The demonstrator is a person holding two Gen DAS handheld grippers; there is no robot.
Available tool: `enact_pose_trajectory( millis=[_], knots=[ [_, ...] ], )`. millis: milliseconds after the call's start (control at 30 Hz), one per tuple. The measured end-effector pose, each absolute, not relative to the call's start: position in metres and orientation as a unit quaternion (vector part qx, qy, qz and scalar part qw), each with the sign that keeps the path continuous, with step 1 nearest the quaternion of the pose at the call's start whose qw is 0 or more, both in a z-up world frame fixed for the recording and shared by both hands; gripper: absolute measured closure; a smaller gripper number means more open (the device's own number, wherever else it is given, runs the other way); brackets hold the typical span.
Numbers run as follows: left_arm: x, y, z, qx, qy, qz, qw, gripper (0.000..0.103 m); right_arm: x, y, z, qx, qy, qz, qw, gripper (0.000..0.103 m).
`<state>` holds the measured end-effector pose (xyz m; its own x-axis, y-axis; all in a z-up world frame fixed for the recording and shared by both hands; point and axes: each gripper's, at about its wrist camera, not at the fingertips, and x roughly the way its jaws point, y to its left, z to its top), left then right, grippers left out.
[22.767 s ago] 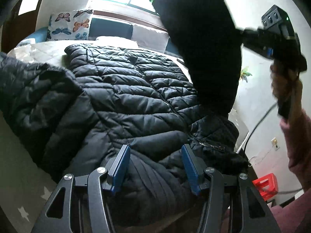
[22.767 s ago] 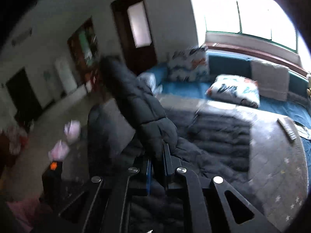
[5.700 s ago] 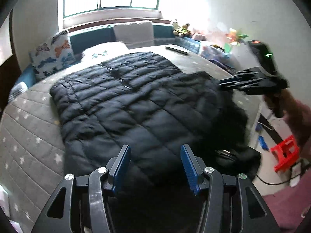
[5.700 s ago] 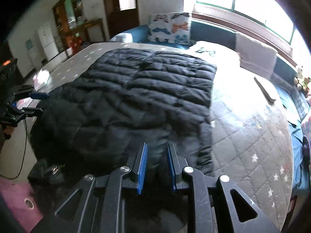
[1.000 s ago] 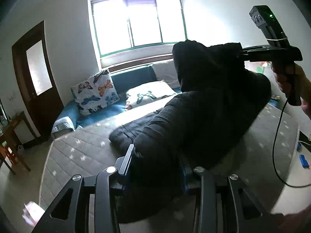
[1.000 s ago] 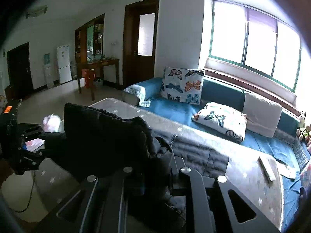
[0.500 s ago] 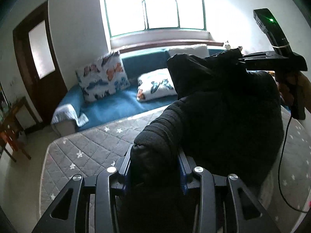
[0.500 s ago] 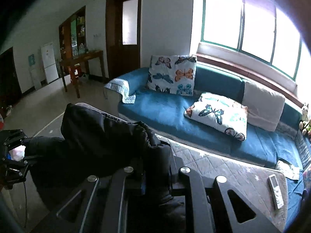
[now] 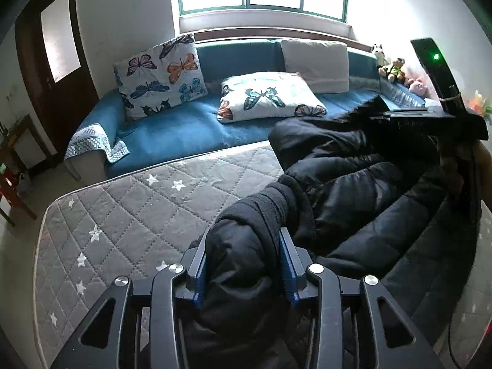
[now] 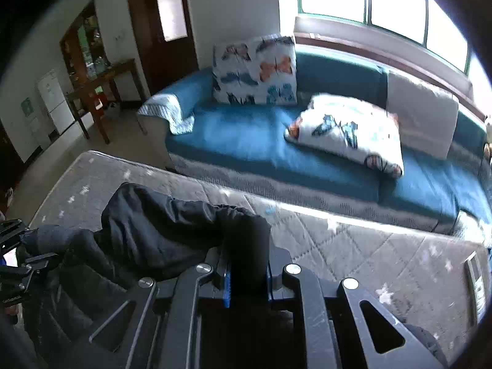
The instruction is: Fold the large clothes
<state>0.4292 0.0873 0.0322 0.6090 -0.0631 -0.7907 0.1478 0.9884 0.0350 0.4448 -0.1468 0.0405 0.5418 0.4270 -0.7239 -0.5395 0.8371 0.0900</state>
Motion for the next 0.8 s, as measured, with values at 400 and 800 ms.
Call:
enact_pose_trajectory(
  millis=[400, 800],
  knots=[
    [0.464, 0.084, -0.004, 0.056, 0.463, -0.048, 0.883, 0.051, 0.481, -0.164, 0.000, -0.011, 0.472, 0.255, 0.844, 0.079],
    [0.466, 0.086, -0.013, 0.078, 0.459, -0.014, 0.885, 0.037, 0.456, -0.199, 0.057, 0.000, 0.434, 0.248, 0.866, 0.073]
  ],
)
